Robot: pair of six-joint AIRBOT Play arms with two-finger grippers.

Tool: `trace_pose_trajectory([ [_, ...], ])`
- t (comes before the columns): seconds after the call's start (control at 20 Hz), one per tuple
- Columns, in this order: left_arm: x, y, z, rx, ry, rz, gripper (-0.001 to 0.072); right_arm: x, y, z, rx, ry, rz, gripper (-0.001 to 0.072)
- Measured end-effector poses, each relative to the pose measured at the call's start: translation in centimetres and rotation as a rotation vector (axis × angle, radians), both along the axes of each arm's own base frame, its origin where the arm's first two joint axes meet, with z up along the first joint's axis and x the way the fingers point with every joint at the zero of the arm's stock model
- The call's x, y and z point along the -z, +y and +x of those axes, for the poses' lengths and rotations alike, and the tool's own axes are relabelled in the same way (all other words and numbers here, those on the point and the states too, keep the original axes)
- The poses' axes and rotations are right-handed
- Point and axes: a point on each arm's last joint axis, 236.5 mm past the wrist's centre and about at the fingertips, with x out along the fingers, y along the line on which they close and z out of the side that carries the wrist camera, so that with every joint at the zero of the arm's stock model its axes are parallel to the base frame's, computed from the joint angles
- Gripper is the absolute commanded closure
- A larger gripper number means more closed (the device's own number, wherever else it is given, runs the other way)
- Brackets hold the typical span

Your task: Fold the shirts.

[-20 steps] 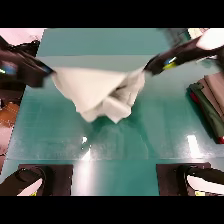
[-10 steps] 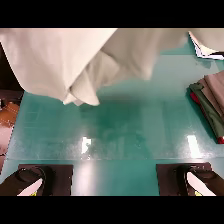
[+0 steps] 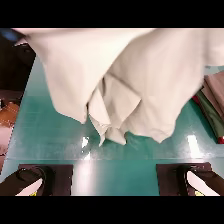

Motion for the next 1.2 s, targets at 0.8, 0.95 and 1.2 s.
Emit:
trace_pose_trajectory([
  [0.8, 27.2, 4.3, 13.7, -0.261, 0.537, -0.038, 0.0128, 30.0, 5.1, 10.2, -0.104, 0.775, 0.060, 0.0696],
  [0.95, 28.0, 5.7, 13.8, -0.303, 0.575, -0.110, 0.0128, 30.2, 5.1, 10.5, -0.098, 0.770, 0.065, 0.0696],
  [1.2, 32.8, 3.7, 11.9, -0.287, 0.689, -0.254, 0.0128, 30.3, 5.1, 10.6, -0.097, 0.767, 0.066, 0.0696],
])
